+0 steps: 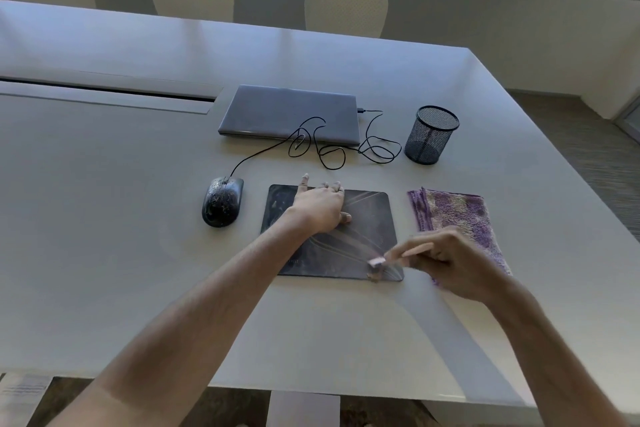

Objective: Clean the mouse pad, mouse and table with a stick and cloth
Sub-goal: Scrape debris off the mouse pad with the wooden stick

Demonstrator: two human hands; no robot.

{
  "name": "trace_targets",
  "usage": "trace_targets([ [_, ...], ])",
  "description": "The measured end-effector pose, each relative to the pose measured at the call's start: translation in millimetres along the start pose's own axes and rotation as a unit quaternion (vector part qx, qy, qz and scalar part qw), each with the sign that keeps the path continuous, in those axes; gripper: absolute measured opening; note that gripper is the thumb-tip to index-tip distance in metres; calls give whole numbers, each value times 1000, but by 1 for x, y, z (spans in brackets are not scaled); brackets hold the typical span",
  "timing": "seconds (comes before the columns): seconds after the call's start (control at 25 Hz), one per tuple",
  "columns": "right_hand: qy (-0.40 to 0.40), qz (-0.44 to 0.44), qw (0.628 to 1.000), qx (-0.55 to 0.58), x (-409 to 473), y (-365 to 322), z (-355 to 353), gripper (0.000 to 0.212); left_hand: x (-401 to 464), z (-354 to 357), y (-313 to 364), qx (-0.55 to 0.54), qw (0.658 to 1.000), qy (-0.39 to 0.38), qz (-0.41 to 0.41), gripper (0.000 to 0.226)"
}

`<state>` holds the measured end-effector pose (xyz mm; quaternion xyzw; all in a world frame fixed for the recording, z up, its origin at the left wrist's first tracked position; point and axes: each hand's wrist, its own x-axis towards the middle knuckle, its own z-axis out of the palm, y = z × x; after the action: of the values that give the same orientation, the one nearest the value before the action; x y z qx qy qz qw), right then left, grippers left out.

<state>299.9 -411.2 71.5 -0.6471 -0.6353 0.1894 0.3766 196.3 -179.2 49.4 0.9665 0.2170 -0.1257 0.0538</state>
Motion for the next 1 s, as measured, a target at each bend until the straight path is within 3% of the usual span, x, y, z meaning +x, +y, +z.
trace_targets([
  [0.08,75,3,997,21,13,3,-7,14,0,-1,1,4,1000,-5,-2,68],
  [0.2,201,29,976,-77,45,12,-6,12,0,-4,3,4,1000,-10,-7,69],
  [0.44,104,-12,984,-147,44,14,16,12,-2,-2,1,-1,1000,-4,-6,68],
  [0.68,51,17,998,-24,-7,-9,16,5,-1,-2,1,-11,1000,-1,2,69],
  [0.84,191,64,969,145,-6,-2,9,30,-3,-4,4,-30,999,14,20,66],
  [1.0,244,97,952,158,0,12,17,13,-3,-5,21,-105,987,31,118,59],
])
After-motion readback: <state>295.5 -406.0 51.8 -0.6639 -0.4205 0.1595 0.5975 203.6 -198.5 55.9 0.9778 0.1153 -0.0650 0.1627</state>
